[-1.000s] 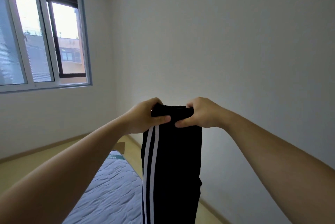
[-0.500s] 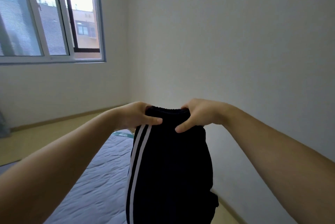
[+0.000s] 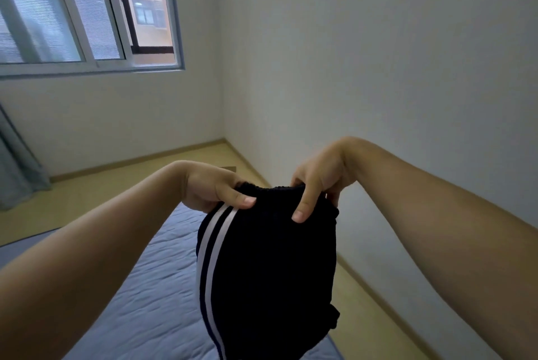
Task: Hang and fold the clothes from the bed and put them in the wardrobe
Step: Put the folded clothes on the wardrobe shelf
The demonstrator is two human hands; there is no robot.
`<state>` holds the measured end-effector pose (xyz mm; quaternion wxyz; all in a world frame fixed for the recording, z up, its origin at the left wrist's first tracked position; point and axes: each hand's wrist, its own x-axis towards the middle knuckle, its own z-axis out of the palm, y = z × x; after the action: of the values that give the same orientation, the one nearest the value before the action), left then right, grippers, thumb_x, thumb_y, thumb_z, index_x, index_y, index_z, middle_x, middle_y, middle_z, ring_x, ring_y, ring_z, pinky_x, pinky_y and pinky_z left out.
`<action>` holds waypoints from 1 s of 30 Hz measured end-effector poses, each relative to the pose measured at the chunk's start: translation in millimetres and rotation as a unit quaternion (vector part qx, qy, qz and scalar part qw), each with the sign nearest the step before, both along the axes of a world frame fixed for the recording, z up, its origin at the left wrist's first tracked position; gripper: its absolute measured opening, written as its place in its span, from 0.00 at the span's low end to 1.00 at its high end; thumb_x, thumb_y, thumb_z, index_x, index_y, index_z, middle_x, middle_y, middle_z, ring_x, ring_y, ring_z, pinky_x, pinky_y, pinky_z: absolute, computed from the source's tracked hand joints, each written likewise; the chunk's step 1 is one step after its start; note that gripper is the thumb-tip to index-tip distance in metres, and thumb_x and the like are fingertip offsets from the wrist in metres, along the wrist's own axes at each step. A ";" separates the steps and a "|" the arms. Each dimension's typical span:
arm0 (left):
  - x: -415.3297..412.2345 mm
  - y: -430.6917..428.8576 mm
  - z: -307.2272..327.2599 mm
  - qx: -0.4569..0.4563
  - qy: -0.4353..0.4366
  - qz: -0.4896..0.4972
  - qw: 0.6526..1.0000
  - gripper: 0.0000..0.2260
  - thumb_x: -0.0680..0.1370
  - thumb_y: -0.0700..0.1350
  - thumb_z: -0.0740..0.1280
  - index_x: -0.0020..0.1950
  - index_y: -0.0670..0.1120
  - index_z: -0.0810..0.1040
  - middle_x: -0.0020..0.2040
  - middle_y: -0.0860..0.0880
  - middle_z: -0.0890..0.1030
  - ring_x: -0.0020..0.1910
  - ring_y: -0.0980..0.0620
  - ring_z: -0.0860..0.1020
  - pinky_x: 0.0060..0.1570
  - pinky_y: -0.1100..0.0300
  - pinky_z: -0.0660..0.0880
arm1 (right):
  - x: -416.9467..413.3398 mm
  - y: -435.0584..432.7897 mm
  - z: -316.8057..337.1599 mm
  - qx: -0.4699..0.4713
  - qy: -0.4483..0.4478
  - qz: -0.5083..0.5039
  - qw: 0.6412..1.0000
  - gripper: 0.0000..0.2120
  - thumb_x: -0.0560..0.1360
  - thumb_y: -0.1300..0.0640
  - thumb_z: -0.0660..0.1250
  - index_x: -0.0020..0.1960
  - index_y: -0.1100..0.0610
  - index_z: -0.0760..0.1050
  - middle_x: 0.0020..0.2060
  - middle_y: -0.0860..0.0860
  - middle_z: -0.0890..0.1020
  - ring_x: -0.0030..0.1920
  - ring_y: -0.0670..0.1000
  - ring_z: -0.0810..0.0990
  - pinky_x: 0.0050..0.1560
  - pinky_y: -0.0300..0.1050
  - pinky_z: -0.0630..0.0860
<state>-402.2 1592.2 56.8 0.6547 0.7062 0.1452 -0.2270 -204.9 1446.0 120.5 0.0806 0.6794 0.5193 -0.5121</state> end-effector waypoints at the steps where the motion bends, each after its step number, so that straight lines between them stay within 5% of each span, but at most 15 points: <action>1: -1.3 5.9 -2.8 -0.006 -0.001 -0.001 1.000 0.24 0.78 0.47 0.68 0.71 0.37 0.69 0.61 0.41 0.79 0.60 0.43 0.79 0.55 0.53 0.79 | -0.2 8.6 -2.5 -0.005 0.004 0.001 1.000 0.16 0.71 0.54 0.78 0.57 0.56 0.81 0.52 0.53 0.86 0.52 0.53 0.86 0.46 0.46 0.82; 4: -6.5 27.2 -18.1 0.002 -0.016 0.061 0.998 0.18 0.81 0.43 0.67 0.71 0.42 0.72 0.62 0.41 0.81 0.61 0.42 0.80 0.56 0.51 0.80 | -2.9 34.7 -17.0 0.053 -0.035 -0.032 0.997 0.18 0.69 0.53 0.80 0.57 0.52 0.81 0.51 0.50 0.87 0.51 0.50 0.86 0.45 0.44 0.82; 7: -9.3 49.9 -34.8 0.078 -0.073 0.225 0.969 0.16 0.78 0.43 0.72 0.65 0.45 0.77 0.60 0.42 0.83 0.59 0.43 0.82 0.58 0.50 0.80 | -3.0 59.3 -38.6 0.205 -0.078 -0.107 0.970 0.17 0.69 0.52 0.80 0.56 0.49 0.81 0.49 0.47 0.86 0.50 0.49 0.84 0.46 0.44 0.81; 10: -3.9 62.6 -35.3 0.331 -0.126 0.312 0.882 0.08 0.74 0.48 0.77 0.50 0.51 0.80 0.44 0.51 0.83 0.44 0.51 0.80 0.44 0.62 0.75 | -9.5 80.6 -49.1 0.323 -0.084 -0.161 0.929 0.14 0.70 0.55 0.78 0.54 0.53 0.81 0.42 0.49 0.82 0.44 0.51 0.81 0.35 0.41 0.76; 13: 1.7 69.3 -13.2 0.464 -0.163 0.367 0.790 0.08 0.73 0.49 0.77 0.47 0.51 0.79 0.37 0.54 0.78 0.37 0.52 0.75 0.34 0.60 0.70 | -20.8 95.2 -43.2 0.404 -0.066 -0.213 0.887 0.13 0.73 0.58 0.75 0.56 0.57 0.77 0.47 0.53 0.80 0.46 0.54 0.81 0.32 0.44 0.81; 18: -6.4 63.1 46.3 0.379 -0.288 0.413 0.776 0.09 0.77 0.45 0.73 0.55 0.44 0.79 0.43 0.45 0.79 0.38 0.48 0.78 0.33 0.52 0.80 | -23.2 83.9 -18.6 0.529 0.078 -0.239 0.811 0.22 0.71 0.55 0.77 0.59 0.50 0.69 0.52 0.49 0.79 0.52 0.50 0.81 0.35 0.42 0.81; 21: -10.5 48.9 83.8 0.404 -0.324 0.391 0.761 0.10 0.78 0.45 0.72 0.56 0.44 0.78 0.43 0.46 0.78 0.36 0.49 0.76 0.30 0.56 0.79 | -16.4 59.3 -21.8 0.448 0.113 -0.218 0.859 0.33 0.70 0.63 0.78 0.69 0.53 0.67 0.58 0.52 0.77 0.56 0.53 0.79 0.42 0.46 0.78; 24: -11.1 38.1 113.7 0.411 -0.339 0.387 0.753 0.11 0.78 0.46 0.72 0.58 0.43 0.78 0.46 0.44 0.78 0.37 0.49 0.76 0.31 0.55 0.79 | -10.2 43.8 -46.2 0.381 -0.013 -0.149 0.912 0.24 0.72 0.73 0.71 0.64 0.61 0.69 0.49 0.57 0.75 0.46 0.55 0.75 0.39 0.42 0.74; 27: -13.2 32.0 134.2 0.413 -0.360 0.386 0.742 0.09 0.78 0.45 0.72 0.56 0.45 0.78 0.43 0.47 0.78 0.34 0.53 0.75 0.28 0.58 0.76 | -21.7 38.1 -66.3 0.416 -0.100 -0.138 0.893 0.12 0.79 0.74 0.57 0.47 0.57 0.66 0.41 0.51 0.67 0.35 0.49 0.67 0.26 0.33 0.68; 30: -18.1 28.2 150.7 0.412 -0.378 0.388 0.733 0.06 0.79 0.46 0.71 0.53 0.49 0.78 0.42 0.50 0.78 0.31 0.56 0.75 0.28 0.59 0.75 | -6.8 24.7 -89.3 0.406 -0.152 -0.167 0.886 0.12 0.80 0.66 0.62 0.62 0.58 0.72 0.53 0.54 0.75 0.50 0.56 0.79 0.45 0.41 0.76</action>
<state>-420.4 1620.4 207.5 0.3322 0.8164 0.2269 0.4143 -211.7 1470.7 31.2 -0.2109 0.7985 0.5425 -0.1533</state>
